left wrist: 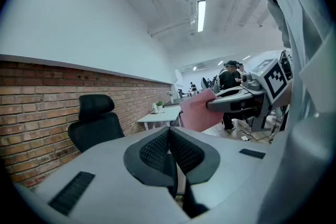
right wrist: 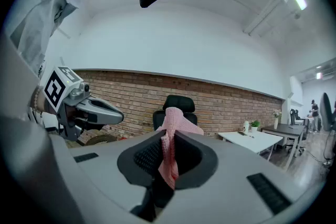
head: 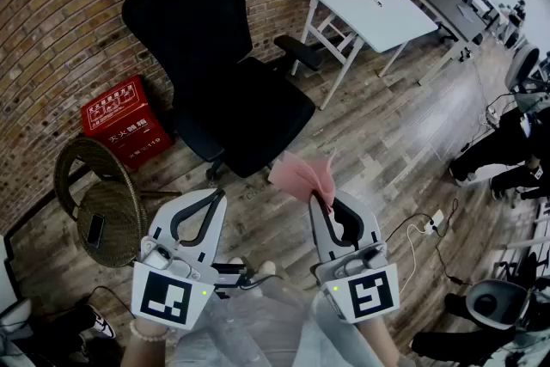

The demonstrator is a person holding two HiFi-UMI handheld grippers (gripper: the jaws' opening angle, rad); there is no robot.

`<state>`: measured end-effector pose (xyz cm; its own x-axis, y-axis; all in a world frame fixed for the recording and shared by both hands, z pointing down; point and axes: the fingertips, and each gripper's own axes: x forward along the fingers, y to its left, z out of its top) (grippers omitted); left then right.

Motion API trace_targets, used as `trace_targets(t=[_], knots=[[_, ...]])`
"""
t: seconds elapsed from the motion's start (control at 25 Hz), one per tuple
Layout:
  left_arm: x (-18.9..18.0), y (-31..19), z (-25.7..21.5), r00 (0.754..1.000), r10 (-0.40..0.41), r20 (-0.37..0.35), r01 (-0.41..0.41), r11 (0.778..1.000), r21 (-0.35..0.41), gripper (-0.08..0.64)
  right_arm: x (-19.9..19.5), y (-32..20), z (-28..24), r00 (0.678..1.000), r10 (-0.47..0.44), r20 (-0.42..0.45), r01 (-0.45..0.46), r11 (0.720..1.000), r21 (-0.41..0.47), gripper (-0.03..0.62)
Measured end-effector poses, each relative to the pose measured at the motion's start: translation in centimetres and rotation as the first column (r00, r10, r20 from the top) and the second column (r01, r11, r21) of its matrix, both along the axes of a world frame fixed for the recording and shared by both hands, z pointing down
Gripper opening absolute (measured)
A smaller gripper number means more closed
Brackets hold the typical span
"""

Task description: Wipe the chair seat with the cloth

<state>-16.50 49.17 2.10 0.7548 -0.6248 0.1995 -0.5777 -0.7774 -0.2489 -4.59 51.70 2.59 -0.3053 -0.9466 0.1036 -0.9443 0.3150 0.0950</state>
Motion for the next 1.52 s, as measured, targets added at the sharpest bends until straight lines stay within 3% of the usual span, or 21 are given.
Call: trace_targets(t=[0.8,1.2,1.52], knots=[[1.1,1.2,0.1,1.0,-0.007,0.019,0.006,1.0,0.018,0.02,0.5,0.8,-0.3,0.999,-0.012,0.034,0.011,0.999,0.037,0.058],[2.4,2.5,0.0,0.997,-0.077,0.004,0.077,0.997,0.001,0.02,2.1,2.2,-0.1,0.997,-0.03,-0.066,0.035,0.997,0.066,0.058],[4.6,3.6,-0.1,0.995,-0.094,-0.026,0.094,0.996,-0.007,0.02,4.4,3.3,0.3,0.998,-0.043,-0.048,0.046,0.997,0.059,0.058]])
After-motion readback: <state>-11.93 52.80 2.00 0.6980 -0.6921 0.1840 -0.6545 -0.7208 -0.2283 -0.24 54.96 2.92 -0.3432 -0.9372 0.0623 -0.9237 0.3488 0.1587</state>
